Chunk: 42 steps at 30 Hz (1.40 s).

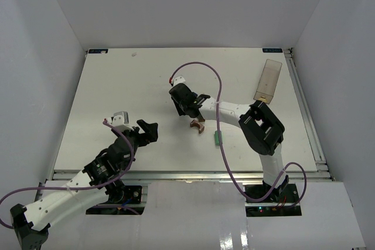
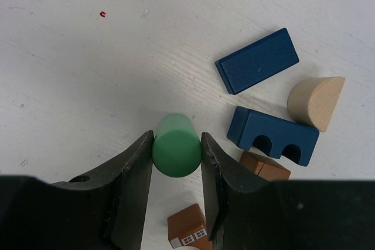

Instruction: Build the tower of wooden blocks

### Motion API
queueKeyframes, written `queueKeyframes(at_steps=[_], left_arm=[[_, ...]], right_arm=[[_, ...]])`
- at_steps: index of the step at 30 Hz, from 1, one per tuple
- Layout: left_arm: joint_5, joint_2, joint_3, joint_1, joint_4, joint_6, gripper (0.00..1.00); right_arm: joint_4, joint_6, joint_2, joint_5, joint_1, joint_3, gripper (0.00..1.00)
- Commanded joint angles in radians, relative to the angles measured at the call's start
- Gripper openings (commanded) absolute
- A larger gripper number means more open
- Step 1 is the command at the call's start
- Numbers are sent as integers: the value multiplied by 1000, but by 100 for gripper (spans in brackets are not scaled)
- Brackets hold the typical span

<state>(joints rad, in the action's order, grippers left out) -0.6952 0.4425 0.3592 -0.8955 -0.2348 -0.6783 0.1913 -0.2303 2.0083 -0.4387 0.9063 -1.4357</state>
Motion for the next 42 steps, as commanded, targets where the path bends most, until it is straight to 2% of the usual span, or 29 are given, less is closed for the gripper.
queueKeyframes(at_steps=[1, 7, 10, 13, 18, 22, 24, 31, 36, 42], left_arm=[[2, 2, 6, 4, 5, 8, 98], [2, 7, 4, 4, 8, 8, 98], [2, 9, 4, 4, 8, 9, 98], [3, 7, 6, 4, 8, 11, 98], [6, -2, 4, 4, 9, 15, 98], [10, -13, 3, 4, 8, 20, 98], [13, -22, 1, 4, 8, 25, 98], [66, -35, -11, 4, 53, 78, 98], [83, -22, -10, 6, 62, 86, 98], [87, -21, -14, 5, 69, 87, 98]], right_arm=[[44, -26, -23, 12, 14, 29, 38], [42, -14, -39, -2, 19, 28, 50], [40, 14, -72, -15, 19, 25, 62], [45, 40, -107, -49, 19, 15, 70], [104, 71, -182, -97, 19, -27, 75], [171, 28, -266, -127, 17, -7, 75], [247, -31, -325, -143, 9, 34, 72], [260, -194, -508, -140, -9, 385, 57], [223, -243, -546, -114, -10, 515, 56], [180, -271, -513, -102, -9, 585, 53]])
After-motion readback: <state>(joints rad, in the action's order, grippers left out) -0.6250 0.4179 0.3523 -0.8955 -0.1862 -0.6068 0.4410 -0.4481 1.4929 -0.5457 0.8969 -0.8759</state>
